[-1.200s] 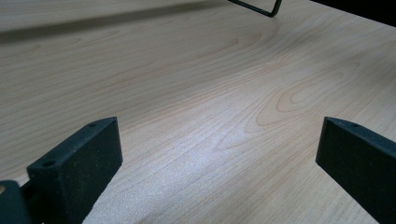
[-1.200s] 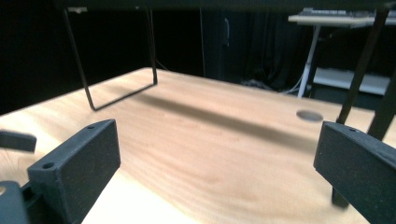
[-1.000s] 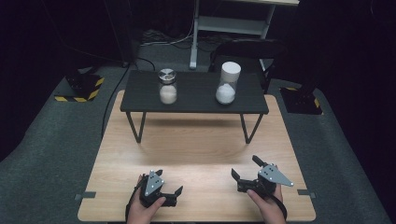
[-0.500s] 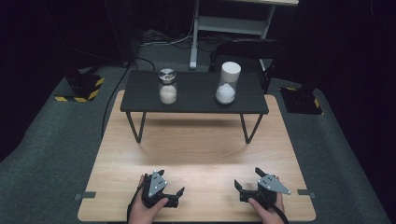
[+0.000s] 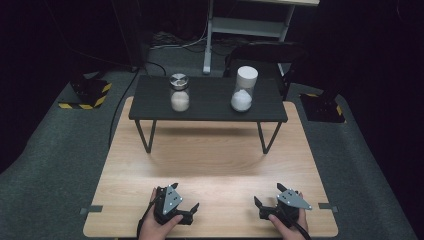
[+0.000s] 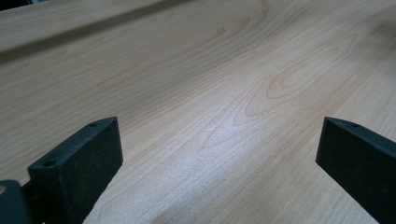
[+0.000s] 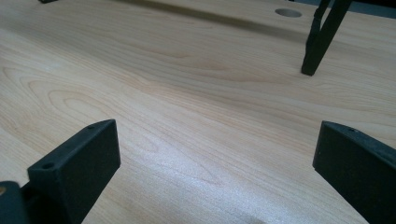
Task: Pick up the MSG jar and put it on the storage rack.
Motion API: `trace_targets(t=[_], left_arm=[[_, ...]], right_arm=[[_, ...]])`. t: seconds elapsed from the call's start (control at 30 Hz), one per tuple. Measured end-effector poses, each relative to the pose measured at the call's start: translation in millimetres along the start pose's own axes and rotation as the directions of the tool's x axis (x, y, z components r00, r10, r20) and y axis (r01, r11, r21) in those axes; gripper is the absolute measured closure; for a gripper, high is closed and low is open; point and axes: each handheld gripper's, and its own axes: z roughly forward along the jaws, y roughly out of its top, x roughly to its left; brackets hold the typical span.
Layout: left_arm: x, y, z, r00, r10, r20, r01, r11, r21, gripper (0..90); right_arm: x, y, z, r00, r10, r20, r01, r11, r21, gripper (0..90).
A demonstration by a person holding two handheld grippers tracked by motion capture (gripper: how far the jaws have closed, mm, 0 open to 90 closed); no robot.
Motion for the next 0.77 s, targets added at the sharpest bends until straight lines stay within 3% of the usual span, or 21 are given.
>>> trace_targets(t=[0.4, 0.77], left_arm=[[-1.6, 0.4, -0.7, 1.0, 0.0, -0.003, 0.0, 1.0, 0.006, 0.7], [0.2, 4.2, 1.4, 1.0, -0.001, 0.005, 0.001, 0.9996, 0.027, 0.7]], right_arm=[[-4.8, 2.6, 2.4, 0.9993, -0.01, -0.035, 0.01, 0.9999, 0.011, 0.4], [-5.2, 0.7, 1.5, 0.9993, -0.008, -0.038, 0.008, 1.0, 0.001, 0.4]])
